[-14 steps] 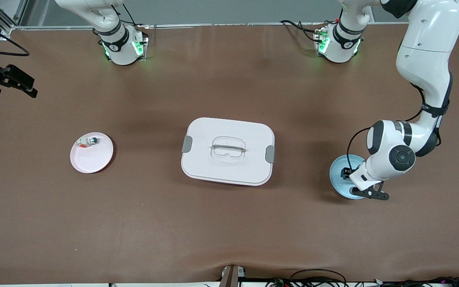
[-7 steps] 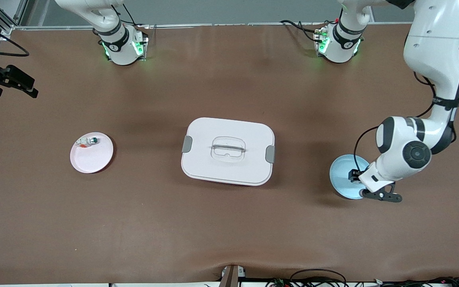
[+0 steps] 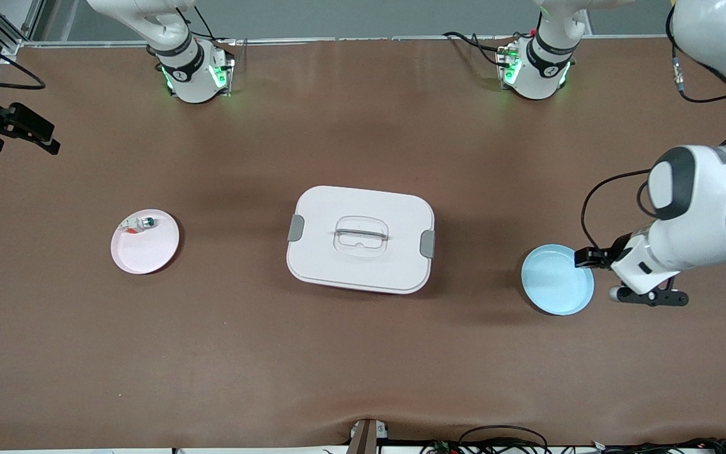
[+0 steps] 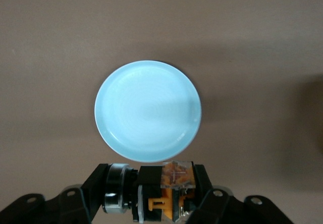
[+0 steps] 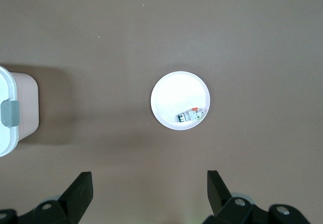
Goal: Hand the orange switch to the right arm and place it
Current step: 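Lift the switch with the left gripper and carry it over the box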
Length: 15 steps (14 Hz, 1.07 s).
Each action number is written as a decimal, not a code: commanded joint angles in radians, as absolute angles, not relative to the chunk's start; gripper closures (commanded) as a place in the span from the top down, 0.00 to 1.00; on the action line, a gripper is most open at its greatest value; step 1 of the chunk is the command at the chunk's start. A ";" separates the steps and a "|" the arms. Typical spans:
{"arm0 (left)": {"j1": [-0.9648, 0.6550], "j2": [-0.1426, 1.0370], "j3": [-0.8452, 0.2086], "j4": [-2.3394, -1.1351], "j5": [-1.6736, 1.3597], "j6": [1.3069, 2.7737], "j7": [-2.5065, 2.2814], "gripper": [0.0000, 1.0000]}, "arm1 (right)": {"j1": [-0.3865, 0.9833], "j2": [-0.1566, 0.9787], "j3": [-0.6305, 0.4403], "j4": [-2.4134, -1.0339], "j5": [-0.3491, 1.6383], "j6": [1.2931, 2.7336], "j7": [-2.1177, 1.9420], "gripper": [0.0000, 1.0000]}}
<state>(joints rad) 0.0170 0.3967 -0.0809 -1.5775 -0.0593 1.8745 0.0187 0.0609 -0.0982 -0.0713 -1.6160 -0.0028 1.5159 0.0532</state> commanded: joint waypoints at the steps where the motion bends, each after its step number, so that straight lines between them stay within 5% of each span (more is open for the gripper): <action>1: 0.017 0.350 -0.086 -1.500 -0.156 1.745 -0.047 0.25 | 0.055 -0.107 -0.069 -1.612 0.014 1.511 0.051 1.00; 9: 0.005 0.221 -0.239 -1.443 -0.380 1.654 -0.784 0.25 | 0.052 -0.094 -0.069 -1.588 0.011 1.514 0.051 1.00; 15: -0.099 0.279 -0.359 -1.385 -0.436 1.877 -1.303 0.25 | 0.048 -0.042 -0.069 -1.582 -0.005 1.517 0.049 1.00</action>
